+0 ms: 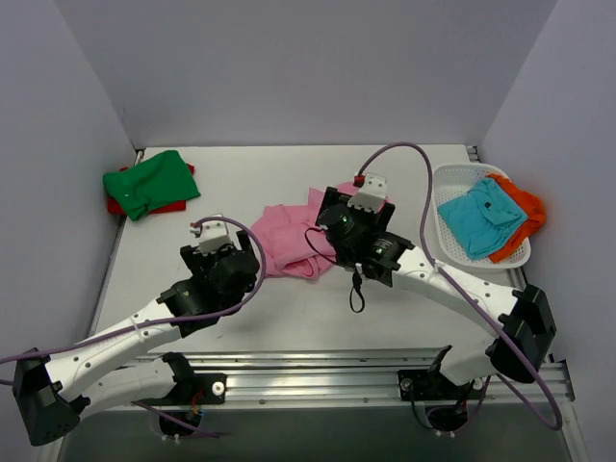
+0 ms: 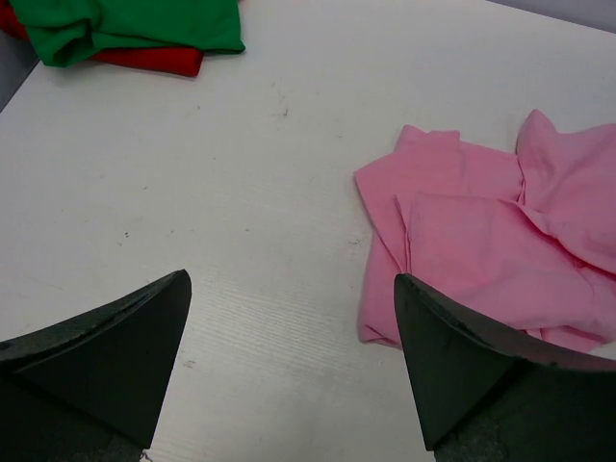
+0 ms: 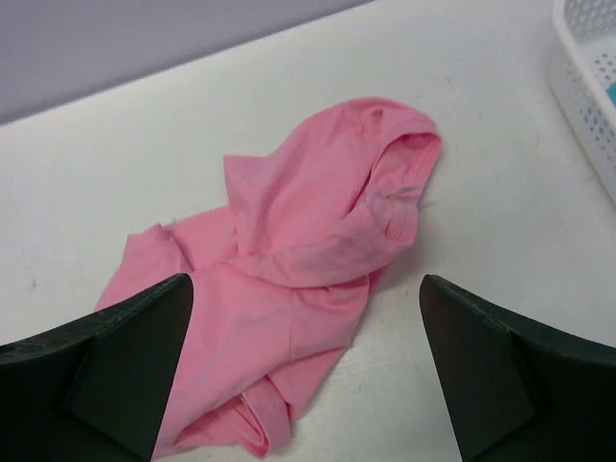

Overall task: Fold and stack the t-shirts
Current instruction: Flatten the tshirt out

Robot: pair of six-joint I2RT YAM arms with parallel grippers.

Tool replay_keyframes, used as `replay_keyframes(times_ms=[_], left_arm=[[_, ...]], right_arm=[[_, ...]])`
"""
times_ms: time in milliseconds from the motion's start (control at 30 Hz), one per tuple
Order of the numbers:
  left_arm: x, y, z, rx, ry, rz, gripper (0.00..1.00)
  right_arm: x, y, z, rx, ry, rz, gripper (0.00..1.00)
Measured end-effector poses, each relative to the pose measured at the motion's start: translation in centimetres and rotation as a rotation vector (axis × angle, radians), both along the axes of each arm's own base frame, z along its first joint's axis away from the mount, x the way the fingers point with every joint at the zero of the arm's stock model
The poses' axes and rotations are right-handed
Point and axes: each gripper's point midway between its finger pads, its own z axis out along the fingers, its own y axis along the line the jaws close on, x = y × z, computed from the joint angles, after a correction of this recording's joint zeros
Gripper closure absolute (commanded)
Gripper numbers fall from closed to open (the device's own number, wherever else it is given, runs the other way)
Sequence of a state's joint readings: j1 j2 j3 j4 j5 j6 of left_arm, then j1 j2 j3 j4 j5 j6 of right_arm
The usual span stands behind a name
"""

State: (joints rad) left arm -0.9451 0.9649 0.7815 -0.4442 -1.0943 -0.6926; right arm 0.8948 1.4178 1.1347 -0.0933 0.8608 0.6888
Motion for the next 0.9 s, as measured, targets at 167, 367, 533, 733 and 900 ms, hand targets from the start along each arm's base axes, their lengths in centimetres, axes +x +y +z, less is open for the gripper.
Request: replay_keyframes(times_ms=[167, 367, 533, 733, 900], left_arm=[[0.0, -0.2, 0.0, -0.002, 0.003, -0.010, 0.05], [0.0, -0.6, -0.3, 0.000, 0.015, -0.030, 0.05], [0.1, -0.9, -0.3, -0.008, 0.019, -0.044, 0.05], [0.1, -0.9, -0.2, -0.010, 0.018, -0.047, 0.05], [0.1, -0.9, -0.1, -0.014, 0.015, -0.046, 0.05]], right_arm=[[0.3, -1.4, 1.8, 0.007, -0.055, -0.015, 0.00], [1.3, 0.5, -1.4, -0.030, -0.011, 0.053, 0.00], [4.6, 5.6, -3.6, -0.058, 0.043, 0.126, 0.00], [7.6, 12.0, -6.0, -0.013, 0.083, 0.244, 0.00], [9.1, 16.2, -9.0, 0.018, 0.130, 0.321, 0.00]])
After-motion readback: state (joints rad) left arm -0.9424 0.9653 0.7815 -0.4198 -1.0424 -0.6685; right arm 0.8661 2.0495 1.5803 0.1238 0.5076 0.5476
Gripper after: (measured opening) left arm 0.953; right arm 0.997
